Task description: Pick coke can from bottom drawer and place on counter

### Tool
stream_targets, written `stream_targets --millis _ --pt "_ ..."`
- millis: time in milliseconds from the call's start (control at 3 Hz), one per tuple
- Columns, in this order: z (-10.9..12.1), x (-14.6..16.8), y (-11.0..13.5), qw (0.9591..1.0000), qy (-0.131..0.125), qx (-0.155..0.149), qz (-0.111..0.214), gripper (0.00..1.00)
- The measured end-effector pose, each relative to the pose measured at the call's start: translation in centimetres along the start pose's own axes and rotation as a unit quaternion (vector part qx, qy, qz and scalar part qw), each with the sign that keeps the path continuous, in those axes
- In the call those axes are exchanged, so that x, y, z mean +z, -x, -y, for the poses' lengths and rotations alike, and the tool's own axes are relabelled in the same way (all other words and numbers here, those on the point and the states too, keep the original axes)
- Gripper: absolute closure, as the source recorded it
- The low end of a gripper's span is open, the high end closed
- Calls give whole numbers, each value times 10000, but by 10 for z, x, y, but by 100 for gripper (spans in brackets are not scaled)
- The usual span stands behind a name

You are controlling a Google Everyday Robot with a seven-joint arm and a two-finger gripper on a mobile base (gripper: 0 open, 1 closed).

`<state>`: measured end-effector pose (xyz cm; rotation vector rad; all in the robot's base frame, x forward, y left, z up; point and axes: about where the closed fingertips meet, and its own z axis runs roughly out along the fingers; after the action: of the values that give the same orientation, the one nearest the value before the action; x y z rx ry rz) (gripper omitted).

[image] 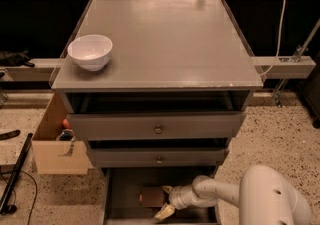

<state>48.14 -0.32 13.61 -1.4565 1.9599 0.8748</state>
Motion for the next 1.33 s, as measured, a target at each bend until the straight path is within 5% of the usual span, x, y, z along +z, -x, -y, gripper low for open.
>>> stream_targets --millis 1000,1333 --pt "0 0 0 10000 1 0 0 89" --pt "0 0 0 10000 3 1 0 100"
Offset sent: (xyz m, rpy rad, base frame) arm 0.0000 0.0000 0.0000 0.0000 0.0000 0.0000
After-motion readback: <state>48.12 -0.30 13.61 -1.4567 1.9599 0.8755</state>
